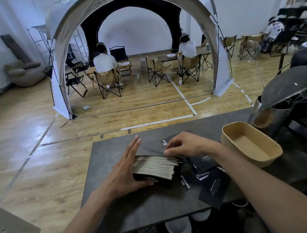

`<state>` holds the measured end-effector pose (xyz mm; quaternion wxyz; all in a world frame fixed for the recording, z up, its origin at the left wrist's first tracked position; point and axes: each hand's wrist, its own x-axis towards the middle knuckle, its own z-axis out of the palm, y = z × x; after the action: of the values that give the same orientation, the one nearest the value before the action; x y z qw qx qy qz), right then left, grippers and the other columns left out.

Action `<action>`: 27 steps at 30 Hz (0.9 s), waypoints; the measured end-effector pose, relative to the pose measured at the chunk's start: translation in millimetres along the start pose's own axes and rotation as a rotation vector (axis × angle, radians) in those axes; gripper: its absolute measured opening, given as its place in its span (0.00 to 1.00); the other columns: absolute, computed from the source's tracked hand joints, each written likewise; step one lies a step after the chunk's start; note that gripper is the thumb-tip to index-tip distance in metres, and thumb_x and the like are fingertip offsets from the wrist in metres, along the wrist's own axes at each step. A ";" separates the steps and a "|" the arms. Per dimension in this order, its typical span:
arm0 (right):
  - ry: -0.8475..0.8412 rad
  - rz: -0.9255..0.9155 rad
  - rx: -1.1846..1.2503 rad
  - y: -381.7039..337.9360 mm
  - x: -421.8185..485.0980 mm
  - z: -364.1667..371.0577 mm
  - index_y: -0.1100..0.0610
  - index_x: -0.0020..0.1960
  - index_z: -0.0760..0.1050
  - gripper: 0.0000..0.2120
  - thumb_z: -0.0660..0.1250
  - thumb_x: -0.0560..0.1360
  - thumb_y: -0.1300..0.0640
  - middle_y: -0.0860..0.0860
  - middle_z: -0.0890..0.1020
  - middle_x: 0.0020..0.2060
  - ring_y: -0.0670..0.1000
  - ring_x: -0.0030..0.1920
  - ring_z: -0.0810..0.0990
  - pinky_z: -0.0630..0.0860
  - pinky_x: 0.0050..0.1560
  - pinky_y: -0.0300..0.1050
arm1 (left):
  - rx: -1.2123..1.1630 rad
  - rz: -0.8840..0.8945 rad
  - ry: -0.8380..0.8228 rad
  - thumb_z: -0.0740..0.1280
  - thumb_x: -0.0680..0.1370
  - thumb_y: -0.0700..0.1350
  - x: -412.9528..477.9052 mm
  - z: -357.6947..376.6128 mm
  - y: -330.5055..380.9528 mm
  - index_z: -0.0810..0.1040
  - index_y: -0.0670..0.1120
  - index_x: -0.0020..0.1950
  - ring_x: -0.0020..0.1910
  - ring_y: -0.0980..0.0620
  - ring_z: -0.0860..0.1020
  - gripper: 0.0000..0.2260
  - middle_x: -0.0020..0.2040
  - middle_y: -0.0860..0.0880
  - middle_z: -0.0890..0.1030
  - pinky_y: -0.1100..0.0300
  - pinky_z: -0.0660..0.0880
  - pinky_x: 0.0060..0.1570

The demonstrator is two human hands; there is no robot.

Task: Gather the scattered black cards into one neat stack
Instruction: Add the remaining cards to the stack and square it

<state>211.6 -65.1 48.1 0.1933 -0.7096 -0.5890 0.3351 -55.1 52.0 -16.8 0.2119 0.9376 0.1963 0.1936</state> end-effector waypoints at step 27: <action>0.168 0.216 -0.240 40.6 56.0 -46.4 0.53 0.61 0.77 0.28 0.83 0.65 0.48 0.48 0.81 0.54 0.52 0.57 0.79 0.76 0.60 0.48 | 0.070 -0.106 -0.111 0.74 0.65 0.74 -1.1 -3.9 3.9 0.69 0.57 0.75 0.64 0.59 0.73 0.43 0.65 0.63 0.70 0.52 0.74 0.67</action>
<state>277.5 -14.8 39.5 0.1185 -0.8121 -0.5269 0.2209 -56.6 49.4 -12.0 0.1996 0.9420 0.2404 0.1228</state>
